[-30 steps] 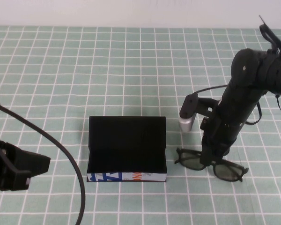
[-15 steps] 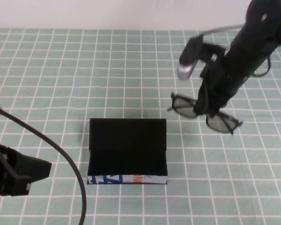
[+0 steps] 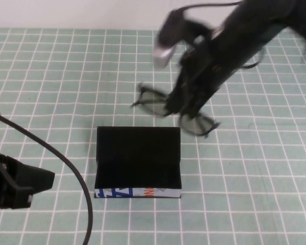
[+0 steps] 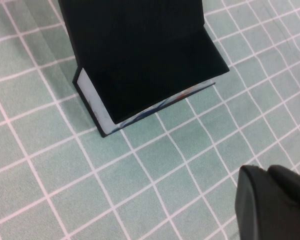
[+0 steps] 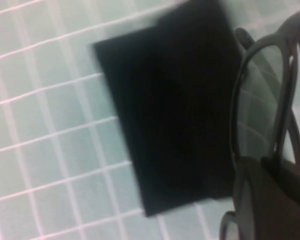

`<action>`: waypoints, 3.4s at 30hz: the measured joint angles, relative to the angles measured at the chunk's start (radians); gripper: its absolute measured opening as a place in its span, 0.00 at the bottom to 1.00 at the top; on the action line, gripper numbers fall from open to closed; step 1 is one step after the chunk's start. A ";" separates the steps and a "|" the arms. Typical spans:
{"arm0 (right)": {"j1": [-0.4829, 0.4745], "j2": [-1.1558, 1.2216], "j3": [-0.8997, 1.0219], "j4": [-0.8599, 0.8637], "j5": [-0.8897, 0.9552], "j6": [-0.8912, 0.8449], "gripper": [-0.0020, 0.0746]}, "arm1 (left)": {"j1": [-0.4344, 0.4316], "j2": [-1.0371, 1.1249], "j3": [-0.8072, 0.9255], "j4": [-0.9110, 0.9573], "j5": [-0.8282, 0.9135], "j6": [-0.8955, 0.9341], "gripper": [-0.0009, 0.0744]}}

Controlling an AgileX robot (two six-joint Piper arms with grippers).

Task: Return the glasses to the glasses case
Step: Place the glasses in the glasses case, then close the glasses case

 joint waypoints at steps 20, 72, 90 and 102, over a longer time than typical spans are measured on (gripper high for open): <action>0.183 0.218 -0.011 -0.070 -0.001 -0.053 0.03 | 0.000 0.000 0.000 0.000 -0.001 0.000 0.01; 0.118 0.275 -0.320 -0.042 -0.002 0.069 0.02 | 0.000 0.013 0.111 -0.102 -0.062 0.183 0.01; -0.132 0.304 -0.327 0.195 -0.008 0.366 0.01 | -0.295 0.364 0.304 -0.533 -0.541 0.524 0.01; -0.132 0.457 -0.327 0.231 -0.016 0.355 0.01 | -0.349 0.632 0.216 -0.820 -0.621 0.741 0.01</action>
